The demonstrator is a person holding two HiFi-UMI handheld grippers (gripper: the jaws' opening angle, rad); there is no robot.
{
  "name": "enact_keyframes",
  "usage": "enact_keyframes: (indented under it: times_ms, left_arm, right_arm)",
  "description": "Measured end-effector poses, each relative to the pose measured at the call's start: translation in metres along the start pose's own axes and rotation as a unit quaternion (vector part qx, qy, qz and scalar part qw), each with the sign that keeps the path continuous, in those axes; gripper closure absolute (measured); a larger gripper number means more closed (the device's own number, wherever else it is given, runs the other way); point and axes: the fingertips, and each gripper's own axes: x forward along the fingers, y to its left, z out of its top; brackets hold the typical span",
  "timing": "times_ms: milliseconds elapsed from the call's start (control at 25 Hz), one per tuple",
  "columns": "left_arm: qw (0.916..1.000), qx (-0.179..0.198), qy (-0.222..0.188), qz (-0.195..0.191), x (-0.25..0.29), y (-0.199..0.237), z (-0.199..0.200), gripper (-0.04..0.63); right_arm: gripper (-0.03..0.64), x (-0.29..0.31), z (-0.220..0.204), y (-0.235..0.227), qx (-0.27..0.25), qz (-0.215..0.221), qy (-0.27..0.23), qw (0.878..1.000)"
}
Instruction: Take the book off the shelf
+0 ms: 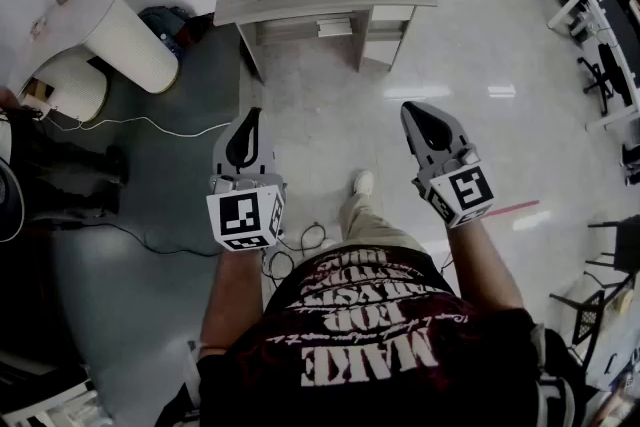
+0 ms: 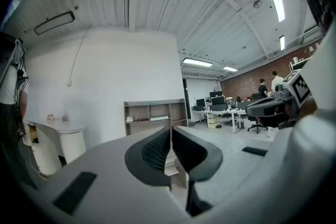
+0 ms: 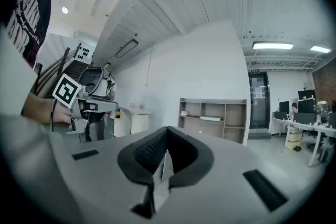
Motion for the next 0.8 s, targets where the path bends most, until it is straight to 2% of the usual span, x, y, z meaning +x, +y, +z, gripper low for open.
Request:
enact_keyframes:
  times_ms: [200, 280, 320, 520, 680, 800]
  left_arm:
    - [0.9999, 0.009, 0.011, -0.008, 0.035, 0.002, -0.002, 0.578]
    - [0.9998, 0.01, 0.018, -0.008, 0.054, 0.006, -0.006, 0.578]
    - [0.9997, 0.01, 0.021, -0.009, 0.063, 0.006, -0.008, 0.578]
    - [0.9989, -0.006, 0.044, -0.012, 0.112, 0.014, -0.017, 0.578]
    - [0.9984, -0.026, 0.05, -0.008, 0.147, 0.017, -0.019, 0.578]
    - [0.9975, -0.044, 0.056, -0.006, 0.171, 0.019, -0.027, 0.578]
  right_arm:
    - [0.609, 0.018, -0.004, -0.028, 0.001, -0.022, -0.009, 1.0]
    - [0.493, 0.031, -0.01, -0.042, 0.007, -0.025, -0.006, 1.0]
    - [0.457, 0.038, -0.014, -0.05, 0.011, -0.024, -0.003, 1.0]
    - [0.404, 0.076, -0.022, -0.086, 0.027, -0.017, 0.004, 0.999]
    - [0.392, 0.102, -0.027, -0.113, 0.036, -0.006, 0.013, 0.999]
    - [0.339, 0.118, -0.03, -0.134, 0.038, 0.003, 0.014, 0.999]
